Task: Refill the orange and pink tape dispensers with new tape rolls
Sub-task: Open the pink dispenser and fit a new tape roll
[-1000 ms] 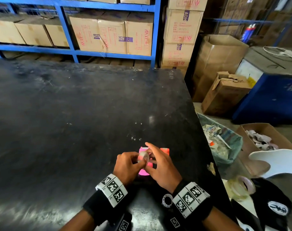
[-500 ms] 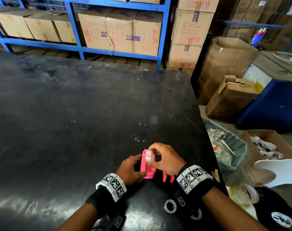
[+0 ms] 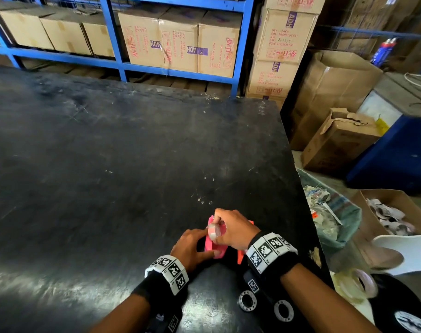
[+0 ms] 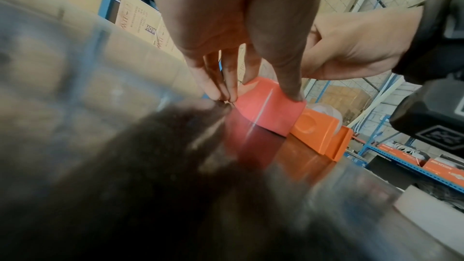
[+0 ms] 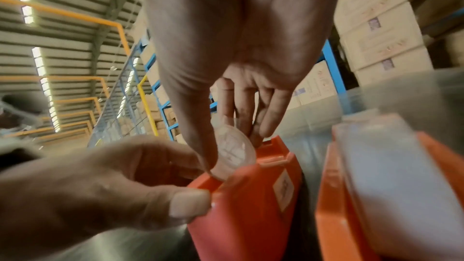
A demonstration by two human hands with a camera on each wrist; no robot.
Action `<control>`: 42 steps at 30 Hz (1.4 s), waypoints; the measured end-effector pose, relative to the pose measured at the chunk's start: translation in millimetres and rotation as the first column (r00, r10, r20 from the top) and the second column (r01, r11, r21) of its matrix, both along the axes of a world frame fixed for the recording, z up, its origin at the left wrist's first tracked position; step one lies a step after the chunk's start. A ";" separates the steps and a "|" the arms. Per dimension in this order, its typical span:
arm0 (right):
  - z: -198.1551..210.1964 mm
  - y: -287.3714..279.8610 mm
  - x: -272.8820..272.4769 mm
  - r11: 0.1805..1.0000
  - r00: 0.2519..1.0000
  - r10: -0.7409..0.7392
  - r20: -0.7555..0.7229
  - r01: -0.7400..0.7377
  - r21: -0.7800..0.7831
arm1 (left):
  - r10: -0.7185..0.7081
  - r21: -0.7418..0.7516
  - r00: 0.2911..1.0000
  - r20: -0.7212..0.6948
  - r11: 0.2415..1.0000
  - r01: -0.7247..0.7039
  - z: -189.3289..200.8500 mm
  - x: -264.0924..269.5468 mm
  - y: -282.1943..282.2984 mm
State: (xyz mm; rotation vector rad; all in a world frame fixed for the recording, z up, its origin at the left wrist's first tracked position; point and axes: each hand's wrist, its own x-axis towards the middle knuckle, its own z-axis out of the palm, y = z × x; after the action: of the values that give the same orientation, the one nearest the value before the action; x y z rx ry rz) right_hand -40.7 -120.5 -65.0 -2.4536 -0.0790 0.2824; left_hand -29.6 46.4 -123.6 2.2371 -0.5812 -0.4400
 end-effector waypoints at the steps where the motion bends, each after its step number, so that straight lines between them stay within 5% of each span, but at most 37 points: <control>1: -0.7 -1.6 1.2 1.000 1.000 -0.004 -0.008 0.004 0.005 | 0.006 0.013 1.000 0.000 1.000 -0.006 -0.1 -0.4 -0.2; 18: 0.6 -0.3 -2.6 0.976 0.996 0.087 -0.010 -0.087 -0.200 | 0.045 -0.015 0.998 -0.041 0.999 -0.046 5.1 -1.1 -2.2; 27: 2.3 -4.7 -4.6 0.989 0.999 -0.030 -0.031 0.025 -0.145 | 0.036 0.046 0.995 -0.091 0.998 -0.032 11.4 5.1 -2.0; 35: -11.0 -3.4 -2.3 0.984 0.985 -0.163 -0.049 0.166 0.062 | 0.052 0.078 0.993 -0.106 0.996 -0.044 9.3 8.0 -1.2; 42: -11.5 -6.5 -0.8 0.985 0.987 -0.154 -0.035 0.157 0.075 | 0.071 0.093 0.992 -0.107 0.994 -0.061 7.2 7.9 -1.1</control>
State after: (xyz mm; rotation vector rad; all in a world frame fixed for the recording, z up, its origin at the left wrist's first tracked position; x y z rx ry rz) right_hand -41.5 -127.1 -76.6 -2.3626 0.1118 0.2412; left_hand -21.6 45.3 -116.4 2.2929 -0.4358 -0.5615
